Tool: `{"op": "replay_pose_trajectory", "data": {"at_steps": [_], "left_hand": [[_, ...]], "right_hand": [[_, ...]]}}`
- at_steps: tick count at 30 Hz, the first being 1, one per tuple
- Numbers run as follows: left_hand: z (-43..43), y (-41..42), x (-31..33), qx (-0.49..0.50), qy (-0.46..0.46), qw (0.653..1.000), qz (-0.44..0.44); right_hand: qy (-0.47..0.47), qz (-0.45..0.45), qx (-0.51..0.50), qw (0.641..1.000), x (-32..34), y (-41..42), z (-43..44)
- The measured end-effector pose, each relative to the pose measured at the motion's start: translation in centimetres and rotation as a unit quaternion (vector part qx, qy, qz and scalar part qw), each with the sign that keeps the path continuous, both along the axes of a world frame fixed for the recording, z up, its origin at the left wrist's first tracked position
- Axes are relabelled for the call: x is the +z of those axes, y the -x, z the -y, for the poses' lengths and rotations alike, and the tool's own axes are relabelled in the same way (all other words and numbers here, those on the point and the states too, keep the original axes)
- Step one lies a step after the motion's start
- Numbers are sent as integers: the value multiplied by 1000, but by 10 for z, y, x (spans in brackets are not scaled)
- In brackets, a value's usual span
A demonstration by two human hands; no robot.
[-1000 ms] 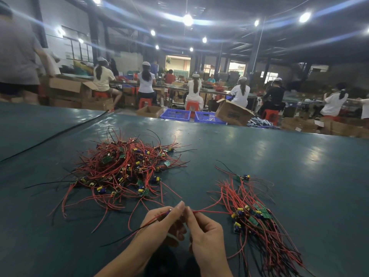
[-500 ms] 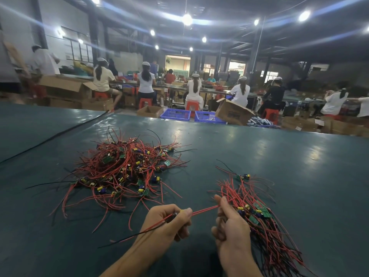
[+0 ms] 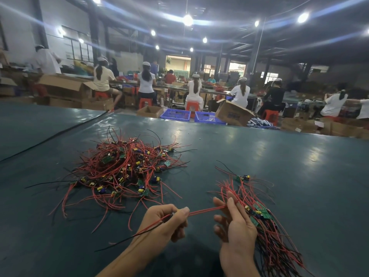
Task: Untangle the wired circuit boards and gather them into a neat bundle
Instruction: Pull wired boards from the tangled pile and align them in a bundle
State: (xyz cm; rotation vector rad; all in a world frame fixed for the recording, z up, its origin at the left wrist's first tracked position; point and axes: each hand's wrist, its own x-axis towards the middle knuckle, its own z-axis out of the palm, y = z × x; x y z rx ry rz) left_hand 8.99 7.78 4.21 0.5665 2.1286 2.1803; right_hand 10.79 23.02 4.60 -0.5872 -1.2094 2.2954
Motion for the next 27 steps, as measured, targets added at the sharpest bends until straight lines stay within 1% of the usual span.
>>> {"op": "replay_pose_trajectory", "data": {"at_steps": [3,6,9,11,12,14,18,20,22,24,27], "left_hand": [[0,-2,-2,-17,16,1000,9],[-2,-2,-4,-13,20,1000,11],[-3,-2,-6,4,30,1000,-2],[-2,-1,-6,6,43,999,-12],[-1,-1,-5,2,51,999,-17],[0,0,-5,-5,70,997,-30],[-1,0,-4,-19,72,997,-25],[0,0,-3,-33,67,997,-17],[2,0,-3,-44,61,997,-10],[2,0,-2,-50,55,997,-8],[3,1,-2,-20,32,999,-1]], "right_hand": [[29,7,9,1000,4,-1,0],[-24,30,50,998,4,-3,5],[-106,63,132,984,-1,-5,21],[-124,56,185,973,-4,-6,33],[-124,51,191,972,-4,-6,36],[-129,62,172,975,-4,-6,35],[-63,113,89,988,2,-2,12],[-23,109,56,992,5,1,-2],[21,83,31,996,4,3,-14],[46,68,28,996,3,4,-20],[68,41,67,995,2,4,-19]]}}
